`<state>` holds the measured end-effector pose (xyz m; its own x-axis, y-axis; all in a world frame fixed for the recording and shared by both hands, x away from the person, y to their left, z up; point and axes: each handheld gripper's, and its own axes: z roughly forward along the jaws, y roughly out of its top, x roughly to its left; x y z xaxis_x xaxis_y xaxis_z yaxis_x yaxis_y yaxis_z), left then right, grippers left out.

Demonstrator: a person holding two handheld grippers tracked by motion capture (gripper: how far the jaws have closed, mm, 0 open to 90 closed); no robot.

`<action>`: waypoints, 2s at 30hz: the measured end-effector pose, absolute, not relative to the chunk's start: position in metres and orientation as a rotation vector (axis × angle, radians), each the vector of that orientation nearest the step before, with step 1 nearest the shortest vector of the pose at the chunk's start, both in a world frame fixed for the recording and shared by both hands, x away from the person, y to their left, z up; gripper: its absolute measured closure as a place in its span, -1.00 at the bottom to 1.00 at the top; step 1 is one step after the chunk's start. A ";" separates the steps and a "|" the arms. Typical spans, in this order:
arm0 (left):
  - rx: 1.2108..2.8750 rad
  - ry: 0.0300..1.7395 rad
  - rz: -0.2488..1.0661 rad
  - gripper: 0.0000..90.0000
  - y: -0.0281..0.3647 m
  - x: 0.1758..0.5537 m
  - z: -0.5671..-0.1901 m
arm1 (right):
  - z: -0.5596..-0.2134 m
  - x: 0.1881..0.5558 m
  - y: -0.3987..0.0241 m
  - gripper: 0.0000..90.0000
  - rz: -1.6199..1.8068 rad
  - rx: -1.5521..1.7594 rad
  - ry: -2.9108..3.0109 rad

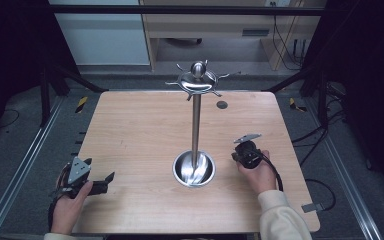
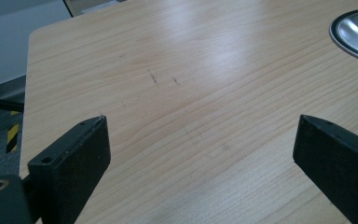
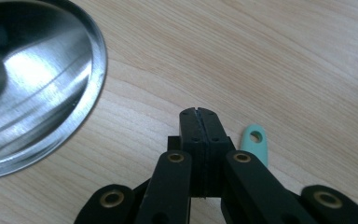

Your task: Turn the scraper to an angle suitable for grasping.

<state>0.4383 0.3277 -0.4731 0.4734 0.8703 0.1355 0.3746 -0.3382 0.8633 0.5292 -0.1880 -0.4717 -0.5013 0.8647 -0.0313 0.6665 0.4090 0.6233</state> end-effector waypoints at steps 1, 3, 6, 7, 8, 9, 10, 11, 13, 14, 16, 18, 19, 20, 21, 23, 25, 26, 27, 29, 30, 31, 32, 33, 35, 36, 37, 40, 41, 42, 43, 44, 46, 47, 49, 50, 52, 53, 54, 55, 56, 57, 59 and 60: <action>1.915 1.037 0.777 -0.92 0.328 0.438 -0.473 | -0.473 0.530 -0.189 1.00 0.785 1.325 2.319; 1.921 1.039 0.778 -0.92 0.327 0.439 -0.474 | -0.473 0.530 -0.189 1.00 0.778 1.339 2.316; 1.930 1.034 0.778 -0.92 0.325 0.440 -0.474 | -0.475 0.532 -0.192 1.00 0.773 1.340 2.313; 1.931 1.031 0.773 -0.92 0.324 0.440 -0.474 | -0.474 0.532 -0.194 1.00 0.780 1.359 2.313; 1.936 1.027 0.773 -0.92 0.324 0.440 -0.474 | -0.475 0.533 -0.195 1.00 0.773 1.355 2.308; 1.936 1.027 0.773 -0.92 0.324 0.440 -0.474 | -0.476 0.533 -0.196 1.00 0.763 1.361 2.308; 1.936 1.026 0.773 -0.92 0.324 0.440 -0.474 | -0.476 0.533 -0.196 1.00 0.763 1.361 2.308; 1.937 1.026 0.773 -0.92 0.324 0.440 -0.474 | -0.477 0.535 -0.197 1.00 0.743 1.384 2.309; 1.938 1.027 0.775 -0.92 0.325 0.440 -0.475 | -0.478 0.536 -0.198 1.00 0.739 1.389 2.302; 1.938 1.029 0.777 -0.92 0.325 0.440 -0.474 | -0.478 0.537 -0.200 1.00 0.735 1.402 2.302; 1.938 1.031 0.777 -0.92 0.325 0.439 -0.474 | -0.479 0.537 -0.200 1.00 0.730 1.406 2.305; 1.938 1.031 0.778 -0.92 0.325 0.439 -0.475 | -0.480 0.537 -0.201 1.00 0.724 1.412 2.307; 1.937 1.032 0.778 -0.92 0.325 0.439 -0.475 | -0.481 0.538 -0.202 1.00 0.711 1.416 2.307; 1.938 1.032 0.778 -0.92 0.325 0.439 -0.475 | -0.481 0.538 -0.202 1.00 0.711 1.416 2.307; 1.941 1.031 0.779 -0.92 0.325 0.439 -0.475 | -0.481 0.538 -0.203 1.00 0.704 1.425 2.303; 1.943 1.029 0.778 -0.92 0.324 0.439 -0.475 | -0.480 0.539 -0.206 1.00 0.703 1.446 2.293; 1.944 1.024 0.778 -0.92 0.324 0.439 -0.475 | -0.480 0.539 -0.208 1.00 0.698 1.444 2.286; 1.948 1.020 0.779 -0.92 0.324 0.439 -0.475 | -0.479 0.539 -0.209 1.00 0.701 1.453 2.282; 1.950 1.020 0.775 -0.92 0.323 0.439 -0.475 | -0.480 0.539 -0.212 1.00 0.707 1.461 2.273; 1.956 1.016 0.774 -0.92 0.323 0.439 -0.475 | -0.480 0.540 -0.215 1.00 0.710 1.484 2.259; 1.957 1.016 0.774 -0.92 0.323 0.439 -0.475 | -0.480 0.540 -0.217 1.00 0.706 1.493 2.253; 1.958 1.016 0.773 -0.92 0.323 0.439 -0.475 | -0.480 0.540 -0.220 1.00 0.695 1.502 2.241; 1.958 1.018 0.772 -0.92 0.323 0.439 -0.475 | -0.480 0.540 -0.220 1.00 0.695 1.502 2.241; 1.954 1.021 0.772 -0.92 0.323 0.439 -0.475 | -0.479 0.540 -0.221 1.00 0.688 1.511 2.234; 1.948 1.020 0.771 -0.92 0.323 0.438 -0.475 | -0.479 0.540 -0.224 1.00 0.685 1.540 2.221; 1.948 1.019 0.772 -0.92 0.323 0.438 -0.475 | -0.479 0.540 -0.226 1.00 0.692 1.555 2.216; 1.949 1.019 0.771 -0.92 0.323 0.438 -0.475 | -0.479 0.540 -0.226 1.00 0.692 1.555 2.216; 1.955 1.020 0.770 -0.92 0.323 0.439 -0.475 | -0.479 0.540 -0.227 1.00 0.699 1.558 2.219; 1.953 1.016 0.769 -0.92 0.323 0.439 -0.475 | -0.479 0.540 -0.227 1.00 0.699 1.557 2.219; 1.952 1.005 0.766 -0.92 0.322 0.438 -0.475 | -0.479 0.540 -0.228 1.00 0.696 1.551 2.222; 1.948 0.997 0.767 -0.92 0.322 0.438 -0.474 | -0.479 0.540 -0.228 1.00 0.703 1.555 2.224; 1.948 0.991 0.768 -0.92 0.321 0.438 -0.474 | -0.479 0.540 -0.228 1.00 0.703 1.555 2.224; 1.955 0.984 0.769 -0.92 0.320 0.437 -0.474 | -0.479 0.540 -0.230 1.00 0.698 1.557 2.220; 1.956 0.984 0.769 -0.92 0.320 0.437 -0.474 | -0.478 0.540 -0.230 1.00 0.701 1.560 2.216; 1.961 0.985 0.768 -0.92 0.320 0.438 -0.474 | -0.477 0.538 -0.232 1.00 0.716 1.563 2.205; 1.961 0.987 0.768 -0.92 0.320 0.438 -0.474 | -0.477 0.538 -0.232 1.00 0.716 1.563 2.205; 1.958 0.993 0.771 -0.92 0.321 0.438 -0.474 | -0.475 0.538 -0.234 1.00 0.735 1.562 2.191; 1.957 0.995 0.771 -0.92 0.321 0.438 -0.475 | -0.473 0.537 -0.235 1.00 0.749 1.566 2.182; 1.958 0.995 0.771 -0.92 0.321 0.438 -0.475 | -0.472 0.536 -0.236 1.00 0.757 1.566 2.176; 1.957 0.996 0.772 -0.92 0.321 0.438 -0.475 | -0.470 0.536 -0.237 1.00 0.761 1.569 2.169; 1.958 0.996 0.772 -0.92 0.321 0.438 -0.475 | -0.470 0.535 -0.239 1.00 0.764 1.569 2.166; 1.959 0.996 0.772 -0.92 0.321 0.438 -0.475 | -0.470 0.535 -0.239 1.00 0.764 1.569 2.166; 1.959 0.996 0.774 -0.92 0.321 0.438 -0.475 | -0.469 0.534 -0.241 1.00 0.767 1.587 2.154; 1.959 0.995 0.774 -0.92 0.321 0.438 -0.475 | -0.468 0.534 -0.242 1.00 0.773 1.592 2.149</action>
